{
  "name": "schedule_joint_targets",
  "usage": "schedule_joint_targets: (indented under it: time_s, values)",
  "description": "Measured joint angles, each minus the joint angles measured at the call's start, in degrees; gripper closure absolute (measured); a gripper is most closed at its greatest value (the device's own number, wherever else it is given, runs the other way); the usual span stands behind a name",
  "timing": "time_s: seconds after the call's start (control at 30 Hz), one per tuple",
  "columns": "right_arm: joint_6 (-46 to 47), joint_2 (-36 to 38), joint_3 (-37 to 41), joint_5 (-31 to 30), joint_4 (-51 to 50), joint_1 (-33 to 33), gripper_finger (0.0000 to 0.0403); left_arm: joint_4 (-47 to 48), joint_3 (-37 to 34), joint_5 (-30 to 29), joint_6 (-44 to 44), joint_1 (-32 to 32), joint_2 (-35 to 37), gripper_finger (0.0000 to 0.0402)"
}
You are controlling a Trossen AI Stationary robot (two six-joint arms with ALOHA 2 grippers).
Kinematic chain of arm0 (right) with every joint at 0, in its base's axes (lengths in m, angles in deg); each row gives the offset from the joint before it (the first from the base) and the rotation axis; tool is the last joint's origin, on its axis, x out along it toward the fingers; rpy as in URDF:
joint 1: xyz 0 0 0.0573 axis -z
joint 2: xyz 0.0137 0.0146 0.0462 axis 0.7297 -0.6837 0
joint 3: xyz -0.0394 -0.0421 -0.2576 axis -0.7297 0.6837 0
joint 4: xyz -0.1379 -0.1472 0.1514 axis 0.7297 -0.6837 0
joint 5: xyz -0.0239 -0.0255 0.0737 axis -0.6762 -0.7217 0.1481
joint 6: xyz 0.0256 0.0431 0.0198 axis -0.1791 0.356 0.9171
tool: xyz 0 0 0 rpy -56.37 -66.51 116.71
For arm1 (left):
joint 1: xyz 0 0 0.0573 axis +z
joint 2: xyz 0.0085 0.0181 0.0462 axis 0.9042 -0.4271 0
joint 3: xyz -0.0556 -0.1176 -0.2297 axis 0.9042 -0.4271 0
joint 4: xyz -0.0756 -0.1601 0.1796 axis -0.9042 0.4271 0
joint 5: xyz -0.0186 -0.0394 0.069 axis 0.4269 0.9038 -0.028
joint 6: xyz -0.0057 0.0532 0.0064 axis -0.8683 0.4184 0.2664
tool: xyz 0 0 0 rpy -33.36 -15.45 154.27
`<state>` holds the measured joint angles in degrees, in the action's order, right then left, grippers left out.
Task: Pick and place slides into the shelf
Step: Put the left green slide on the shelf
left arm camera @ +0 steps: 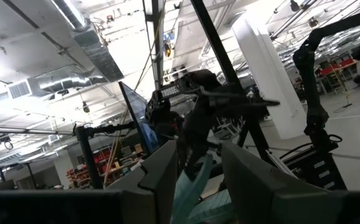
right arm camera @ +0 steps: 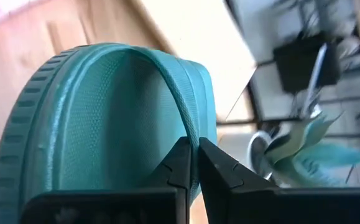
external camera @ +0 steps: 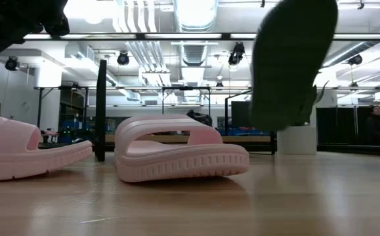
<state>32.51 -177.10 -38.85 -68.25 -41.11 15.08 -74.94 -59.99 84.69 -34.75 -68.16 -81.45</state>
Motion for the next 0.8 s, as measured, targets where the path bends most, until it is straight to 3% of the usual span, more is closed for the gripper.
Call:
schedule_joint_targets:
  time_s: [0.13, 0.33, 0.53, 0.8]
  values:
    - [-6.5, 0.0, -1.4, -7.3, 2.8, -0.4, 0.0390, 0.0, 0.0, 0.0, 0.0, 0.0, 0.0, 0.0288]
    - [-29.9, -0.2, -1.1, -16.2, 20.9, 0.5, 0.0390, 0.0, 0.0, 0.0, 0.0, 0.0, 0.0, 0.0288]
    - [-55.2, -0.2, 0.9, -15.0, 41.7, 3.9, 0.0390, 0.1, 0.0, 0.0, -0.5, 0.0, 0.0, 0.0288]
    - [-73.2, -0.2, 8.6, -8.5, 62.6, 10.8, 0.0391, 0.5, 0.1, -0.2, -6.5, 0.0, 1.6, 0.0288]
